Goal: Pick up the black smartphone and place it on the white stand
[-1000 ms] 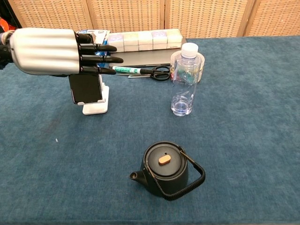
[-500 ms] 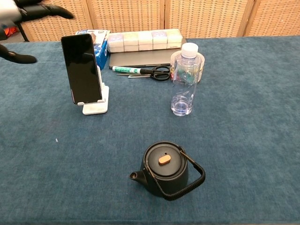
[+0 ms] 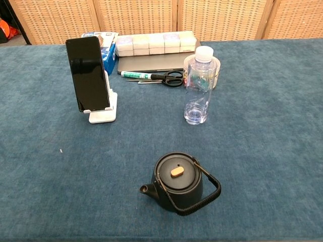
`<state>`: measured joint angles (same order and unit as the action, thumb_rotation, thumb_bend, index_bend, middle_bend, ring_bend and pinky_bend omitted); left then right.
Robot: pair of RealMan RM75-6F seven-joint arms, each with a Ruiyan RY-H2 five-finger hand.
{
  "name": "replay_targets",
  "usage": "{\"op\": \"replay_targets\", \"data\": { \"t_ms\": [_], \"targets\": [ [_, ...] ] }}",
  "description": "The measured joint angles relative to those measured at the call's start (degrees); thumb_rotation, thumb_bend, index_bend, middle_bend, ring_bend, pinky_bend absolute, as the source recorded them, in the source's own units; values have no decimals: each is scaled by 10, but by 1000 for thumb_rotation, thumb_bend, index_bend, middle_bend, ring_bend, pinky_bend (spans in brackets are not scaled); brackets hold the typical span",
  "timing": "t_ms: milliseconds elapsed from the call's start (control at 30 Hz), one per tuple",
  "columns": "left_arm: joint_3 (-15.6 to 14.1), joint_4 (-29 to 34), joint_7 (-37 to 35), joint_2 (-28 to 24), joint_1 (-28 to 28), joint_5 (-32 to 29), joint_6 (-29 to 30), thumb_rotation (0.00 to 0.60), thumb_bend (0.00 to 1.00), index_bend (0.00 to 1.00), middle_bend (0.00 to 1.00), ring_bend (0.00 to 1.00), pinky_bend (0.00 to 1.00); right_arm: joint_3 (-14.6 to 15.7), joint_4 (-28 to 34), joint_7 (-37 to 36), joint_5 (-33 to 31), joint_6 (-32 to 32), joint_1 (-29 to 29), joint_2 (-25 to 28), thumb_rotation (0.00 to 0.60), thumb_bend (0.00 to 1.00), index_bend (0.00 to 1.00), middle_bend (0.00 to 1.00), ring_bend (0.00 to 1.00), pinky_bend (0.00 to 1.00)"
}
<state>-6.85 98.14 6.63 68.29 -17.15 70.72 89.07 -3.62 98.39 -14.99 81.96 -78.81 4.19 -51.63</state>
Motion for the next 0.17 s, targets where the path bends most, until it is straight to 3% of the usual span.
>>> {"op": "replay_targets", "data": {
  "t_ms": [167],
  "targets": [
    [10, 2, 1, -6, 16, -1, -7, 600, 0, 0, 0, 0, 0, -2, 6, 13, -4, -4, 0, -2, 600, 0, 0, 0, 0, 0]
  ]
}}
